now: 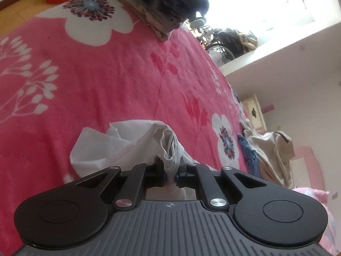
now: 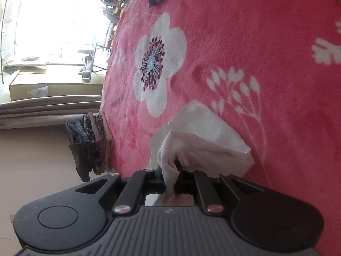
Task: Fold clothes
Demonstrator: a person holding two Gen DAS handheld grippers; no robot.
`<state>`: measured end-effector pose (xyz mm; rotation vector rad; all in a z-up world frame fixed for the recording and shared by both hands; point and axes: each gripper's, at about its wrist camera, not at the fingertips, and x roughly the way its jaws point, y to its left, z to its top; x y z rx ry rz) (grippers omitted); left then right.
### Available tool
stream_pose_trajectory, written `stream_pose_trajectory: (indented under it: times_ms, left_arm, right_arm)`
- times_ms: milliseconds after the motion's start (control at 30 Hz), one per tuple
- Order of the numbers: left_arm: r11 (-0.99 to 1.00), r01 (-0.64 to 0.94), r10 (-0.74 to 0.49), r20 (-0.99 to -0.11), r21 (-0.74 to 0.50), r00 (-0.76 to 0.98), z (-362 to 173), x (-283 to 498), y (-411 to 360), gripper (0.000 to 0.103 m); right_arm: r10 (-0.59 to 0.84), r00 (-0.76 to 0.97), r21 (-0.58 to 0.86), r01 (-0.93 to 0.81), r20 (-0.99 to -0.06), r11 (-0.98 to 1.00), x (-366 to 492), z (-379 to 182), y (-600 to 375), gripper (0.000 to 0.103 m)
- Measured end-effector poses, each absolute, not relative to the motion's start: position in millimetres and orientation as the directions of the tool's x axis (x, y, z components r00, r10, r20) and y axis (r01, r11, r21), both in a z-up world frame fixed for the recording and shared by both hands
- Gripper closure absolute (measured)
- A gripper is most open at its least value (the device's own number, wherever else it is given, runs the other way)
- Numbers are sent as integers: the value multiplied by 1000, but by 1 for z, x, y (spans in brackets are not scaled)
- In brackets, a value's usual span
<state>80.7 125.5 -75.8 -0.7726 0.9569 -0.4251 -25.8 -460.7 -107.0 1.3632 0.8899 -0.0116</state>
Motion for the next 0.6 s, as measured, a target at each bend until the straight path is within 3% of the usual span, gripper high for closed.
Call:
stream_pose_trajectory:
  times_ms: [167,233,333,433,600]
  left_arm:
    - [661,-38,-634,-585,-750,506,-93,98,126,93]
    - [658,-79,-626,-603,-749,495,-102,106,128,81]
    - [629,-123,-625,-593,-768,507,-109,110,135,72]
    - [571,-149,-639,-551,-807,536,-111,109,144,64]
    - [541,-157,-594,-507,-826,625,-96,97,161,55]
  right_arm:
    - [510,677,840,499,-531,212,-3,-126,-466,92]
    - [529,696,857,499,-486,131,2,-143,-471,80]
    - [508,746,876,481,-430,34,1,-160,-479,58]
    - [481,792,896,444,-376,-31,-4,-166,-484,45]
    - [427,849,931,363,-311,-42,-19,-155,-489,44]
